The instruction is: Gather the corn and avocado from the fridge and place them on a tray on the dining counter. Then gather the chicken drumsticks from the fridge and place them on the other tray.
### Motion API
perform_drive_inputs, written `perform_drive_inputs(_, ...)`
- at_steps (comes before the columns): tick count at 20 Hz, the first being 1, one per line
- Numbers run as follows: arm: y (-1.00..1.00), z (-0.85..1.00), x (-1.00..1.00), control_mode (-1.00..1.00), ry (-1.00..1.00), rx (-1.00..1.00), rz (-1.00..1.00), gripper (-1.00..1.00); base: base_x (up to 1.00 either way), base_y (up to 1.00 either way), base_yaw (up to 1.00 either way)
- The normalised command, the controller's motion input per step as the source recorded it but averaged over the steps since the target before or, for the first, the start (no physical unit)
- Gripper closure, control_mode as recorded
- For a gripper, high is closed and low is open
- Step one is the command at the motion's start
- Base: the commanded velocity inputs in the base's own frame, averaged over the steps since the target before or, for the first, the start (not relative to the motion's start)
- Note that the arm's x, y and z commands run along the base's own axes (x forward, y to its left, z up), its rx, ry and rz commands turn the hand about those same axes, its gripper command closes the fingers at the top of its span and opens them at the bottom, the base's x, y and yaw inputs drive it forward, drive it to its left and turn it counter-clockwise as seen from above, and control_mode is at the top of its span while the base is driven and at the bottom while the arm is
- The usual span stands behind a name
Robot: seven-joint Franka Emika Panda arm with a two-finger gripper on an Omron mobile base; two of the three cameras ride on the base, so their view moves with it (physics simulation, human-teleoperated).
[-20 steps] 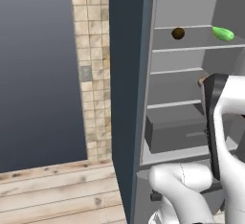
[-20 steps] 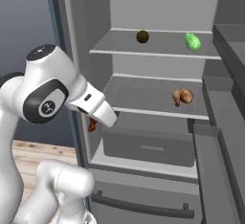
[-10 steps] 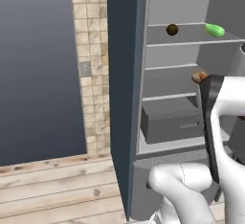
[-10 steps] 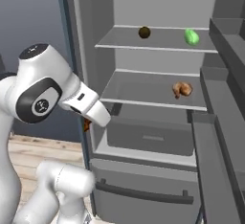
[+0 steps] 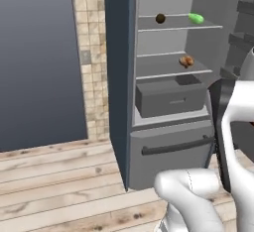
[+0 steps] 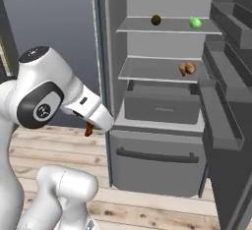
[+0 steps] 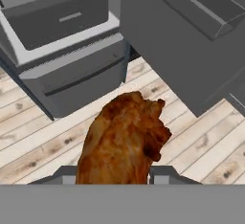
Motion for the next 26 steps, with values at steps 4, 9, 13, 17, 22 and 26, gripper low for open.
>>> perform_drive_inputs(4,0.00,0.00,0.00,1.00,0.00,0.00,0.00,1.00,-0.73,0.62,-0.31)
perform_drive_inputs(9,0.00,0.00,0.00,1.00,0.00,0.00,0.00,1.00,-0.70,0.52,-0.42)
perform_drive_inputs(13,0.00,0.00,0.00,1.00,0.00,0.00,0.00,1.00,-0.75,0.46,-0.47)
perform_drive_inputs(17,0.00,0.00,0.00,1.00,0.00,0.00,0.00,1.00,-0.81,0.44,-0.48)
perform_drive_inputs(22,0.00,0.00,0.00,1.00,0.00,0.00,0.00,1.00,-0.85,0.47,-0.46)
perform_drive_inputs(26,0.00,0.00,0.00,1.00,0.00,0.00,0.00,1.00,-0.88,0.50,-0.45)
